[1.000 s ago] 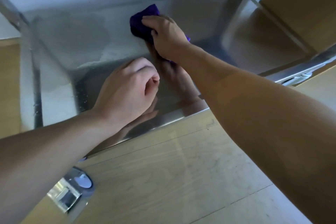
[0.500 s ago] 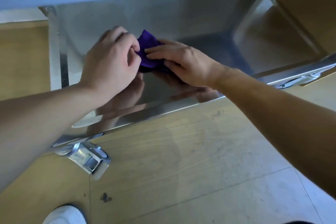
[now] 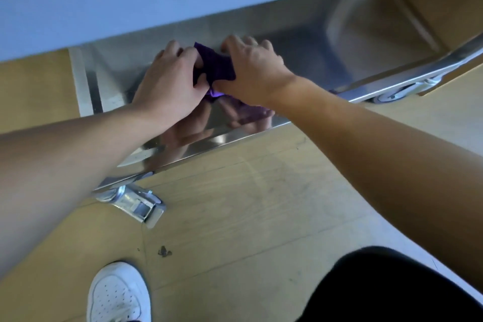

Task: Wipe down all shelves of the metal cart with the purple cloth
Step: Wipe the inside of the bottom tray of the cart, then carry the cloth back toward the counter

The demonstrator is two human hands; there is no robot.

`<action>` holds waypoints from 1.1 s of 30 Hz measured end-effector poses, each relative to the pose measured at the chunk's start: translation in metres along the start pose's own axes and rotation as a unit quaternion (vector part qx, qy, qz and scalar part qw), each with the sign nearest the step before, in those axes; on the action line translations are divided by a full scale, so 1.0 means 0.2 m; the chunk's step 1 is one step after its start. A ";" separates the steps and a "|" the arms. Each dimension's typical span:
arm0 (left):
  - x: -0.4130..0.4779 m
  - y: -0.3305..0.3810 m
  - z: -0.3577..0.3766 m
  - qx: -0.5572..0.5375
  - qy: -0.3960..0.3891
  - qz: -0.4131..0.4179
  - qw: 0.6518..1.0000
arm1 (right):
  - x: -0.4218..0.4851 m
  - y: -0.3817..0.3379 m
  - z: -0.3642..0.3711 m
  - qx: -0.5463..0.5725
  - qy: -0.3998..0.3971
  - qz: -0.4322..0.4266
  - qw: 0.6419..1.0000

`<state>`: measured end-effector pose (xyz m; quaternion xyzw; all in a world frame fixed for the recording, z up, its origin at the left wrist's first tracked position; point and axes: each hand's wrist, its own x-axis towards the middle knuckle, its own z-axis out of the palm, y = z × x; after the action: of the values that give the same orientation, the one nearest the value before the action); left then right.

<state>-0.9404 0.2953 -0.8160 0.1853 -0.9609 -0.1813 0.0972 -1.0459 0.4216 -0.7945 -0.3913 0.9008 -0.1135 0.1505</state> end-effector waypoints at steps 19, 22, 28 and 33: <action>-0.43 0.35 -0.50 -0.004 -0.217 -0.011 0.976 | -0.52 -0.20 -0.24 0.026 -0.122 0.199 0.972; -0.56 0.52 -0.75 0.014 -0.283 -0.004 0.959 | -0.76 -0.27 -0.47 0.070 -0.154 0.234 0.957; -0.67 0.96 -1.47 0.090 -0.381 0.075 0.917 | -1.28 -0.46 -1.16 0.150 -0.137 0.306 0.930; -0.66 1.40 -2.07 0.135 -0.414 0.128 0.891 | -1.77 -0.60 -1.82 0.147 -0.132 0.338 0.920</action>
<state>-0.8046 0.4609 -0.3452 -0.0202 -0.9448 -0.0963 -0.3126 -0.8665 0.6349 -0.3529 -0.0485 0.9245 -0.1341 0.3535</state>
